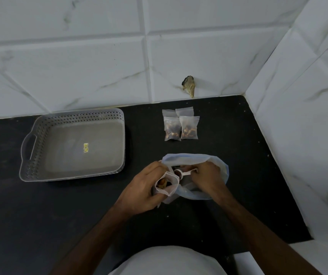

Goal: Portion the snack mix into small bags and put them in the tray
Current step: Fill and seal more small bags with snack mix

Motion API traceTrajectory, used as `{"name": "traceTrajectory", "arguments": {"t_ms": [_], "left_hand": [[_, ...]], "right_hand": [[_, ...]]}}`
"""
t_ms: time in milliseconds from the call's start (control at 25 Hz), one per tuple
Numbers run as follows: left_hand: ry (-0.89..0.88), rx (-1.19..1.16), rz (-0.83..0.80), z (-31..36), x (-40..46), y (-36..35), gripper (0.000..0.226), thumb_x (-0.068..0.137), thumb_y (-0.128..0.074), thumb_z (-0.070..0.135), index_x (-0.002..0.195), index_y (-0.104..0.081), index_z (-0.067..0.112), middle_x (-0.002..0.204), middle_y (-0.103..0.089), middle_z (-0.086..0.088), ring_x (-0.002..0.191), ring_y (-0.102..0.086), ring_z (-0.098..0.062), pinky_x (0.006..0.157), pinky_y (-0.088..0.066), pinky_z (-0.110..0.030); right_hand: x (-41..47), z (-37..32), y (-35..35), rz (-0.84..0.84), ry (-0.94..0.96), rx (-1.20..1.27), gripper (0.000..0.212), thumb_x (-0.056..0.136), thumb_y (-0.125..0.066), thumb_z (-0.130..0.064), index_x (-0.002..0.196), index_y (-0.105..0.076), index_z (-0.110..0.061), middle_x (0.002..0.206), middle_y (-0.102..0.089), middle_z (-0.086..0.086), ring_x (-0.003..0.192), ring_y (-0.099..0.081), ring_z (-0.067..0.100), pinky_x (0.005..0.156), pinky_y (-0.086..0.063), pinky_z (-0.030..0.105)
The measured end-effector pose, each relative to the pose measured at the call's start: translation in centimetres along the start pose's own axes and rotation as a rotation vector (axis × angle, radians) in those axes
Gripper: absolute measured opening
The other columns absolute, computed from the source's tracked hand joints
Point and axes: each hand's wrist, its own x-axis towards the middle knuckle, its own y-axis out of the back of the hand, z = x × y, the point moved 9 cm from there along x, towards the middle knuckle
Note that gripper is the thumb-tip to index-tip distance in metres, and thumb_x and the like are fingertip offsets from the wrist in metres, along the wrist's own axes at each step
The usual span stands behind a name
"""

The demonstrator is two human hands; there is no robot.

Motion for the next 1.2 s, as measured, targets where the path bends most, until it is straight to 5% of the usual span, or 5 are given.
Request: {"name": "traceTrajectory", "arguments": {"t_ms": [120, 320, 760, 880, 1200], "left_hand": [[0.037, 0.024, -0.007, -0.7, 0.2, 0.1, 0.015, 0.088, -0.074, 0.012, 0.101, -0.066, 0.010, 0.106, -0.059, 0.003, 0.095, -0.059, -0.015, 0.079, -0.052, -0.037], [0.049, 0.019, -0.010, -1.2, -0.2, 0.3, 0.017, 0.089, -0.075, 0.011, 0.103, -0.066, 0.014, 0.106, -0.057, 0.006, 0.095, -0.059, -0.014, 0.080, -0.051, -0.030], [0.050, 0.064, -0.004, -1.2, -0.1, -0.2, 0.017, 0.090, -0.068, 0.026, 0.104, -0.065, 0.017, 0.107, -0.058, 0.006, 0.097, -0.058, -0.014, 0.080, -0.051, -0.039], [0.073, 0.083, 0.008, -1.4, -0.1, -0.2, 0.018, 0.090, -0.066, 0.030, 0.104, -0.064, 0.019, 0.105, -0.057, 0.007, 0.095, -0.057, -0.014, 0.079, -0.049, -0.041], [0.212, 0.026, 0.078, -2.8, -0.5, 0.9, 0.016, 0.088, -0.066, 0.026, 0.104, -0.063, 0.026, 0.105, -0.057, 0.010, 0.096, -0.060, -0.015, 0.079, -0.050, -0.046]], "right_hand": [[-0.5, -1.3, 0.2, -0.008, 0.145, 0.182, 0.027, 0.093, -0.061, -0.015, 0.107, -0.073, -0.035, 0.097, -0.063, -0.018, 0.093, -0.055, 0.000, 0.090, -0.043, 0.015], [-1.7, -1.6, 1.9, -0.019, 0.315, 0.164, 0.016, 0.096, -0.060, -0.019, 0.103, -0.074, -0.023, 0.103, -0.071, -0.009, 0.098, -0.062, 0.007, 0.099, -0.046, 0.028], [-1.5, -0.1, 0.5, -0.344, 0.047, 0.793, 0.032, 0.093, -0.056, 0.001, 0.088, -0.079, -0.020, 0.107, -0.074, 0.015, 0.110, -0.066, 0.035, 0.099, -0.051, 0.042], [-2.3, -0.1, 1.6, -0.406, 0.050, 0.916, 0.029, 0.095, -0.053, 0.003, 0.097, -0.077, -0.011, 0.111, -0.074, 0.009, 0.113, -0.066, 0.026, 0.104, -0.049, 0.040], [-5.7, 1.5, 9.2, -0.252, 0.112, 1.296, 0.026, 0.097, -0.049, 0.006, 0.098, -0.074, -0.001, 0.103, -0.075, 0.013, 0.100, -0.071, 0.028, 0.089, -0.059, 0.039]]}}
